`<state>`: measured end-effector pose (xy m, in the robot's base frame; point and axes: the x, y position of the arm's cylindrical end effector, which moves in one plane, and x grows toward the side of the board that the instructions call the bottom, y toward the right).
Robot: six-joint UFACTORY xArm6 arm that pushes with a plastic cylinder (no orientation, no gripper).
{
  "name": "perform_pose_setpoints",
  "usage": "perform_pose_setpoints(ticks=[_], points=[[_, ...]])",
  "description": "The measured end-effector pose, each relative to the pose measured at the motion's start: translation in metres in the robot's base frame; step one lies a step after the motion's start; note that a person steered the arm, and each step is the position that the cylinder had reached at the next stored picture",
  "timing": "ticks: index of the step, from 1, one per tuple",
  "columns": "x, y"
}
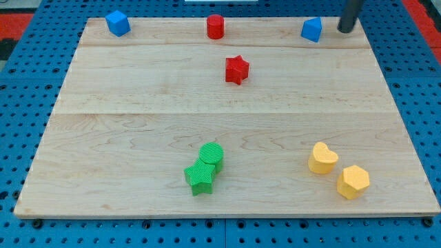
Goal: Slide the arm towards the center right side of the board
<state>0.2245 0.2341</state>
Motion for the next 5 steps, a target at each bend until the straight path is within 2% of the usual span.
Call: perform_pose_setpoints(ticks=[3, 4, 5], points=[[-0.001, -0.006], [0.01, 0.02], [0.041, 0.047]])
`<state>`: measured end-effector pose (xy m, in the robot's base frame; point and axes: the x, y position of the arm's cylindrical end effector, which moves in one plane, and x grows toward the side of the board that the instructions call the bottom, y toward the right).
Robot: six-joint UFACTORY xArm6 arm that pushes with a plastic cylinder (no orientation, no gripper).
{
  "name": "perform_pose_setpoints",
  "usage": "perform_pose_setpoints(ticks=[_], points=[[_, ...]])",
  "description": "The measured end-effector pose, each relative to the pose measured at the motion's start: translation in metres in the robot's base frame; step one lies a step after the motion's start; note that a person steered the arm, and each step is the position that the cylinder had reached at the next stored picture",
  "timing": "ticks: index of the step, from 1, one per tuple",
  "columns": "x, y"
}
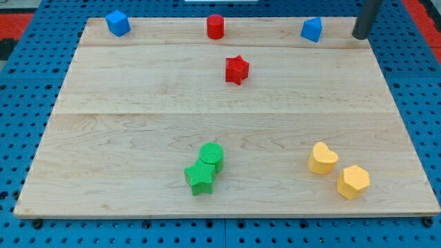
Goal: Slide the arm towards the center right side of the board
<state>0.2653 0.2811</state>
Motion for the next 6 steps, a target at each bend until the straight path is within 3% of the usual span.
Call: perform_pose_setpoints(ticks=[4, 5, 6], points=[[0.036, 0.009], [0.052, -0.005], [0.068, -0.068]])
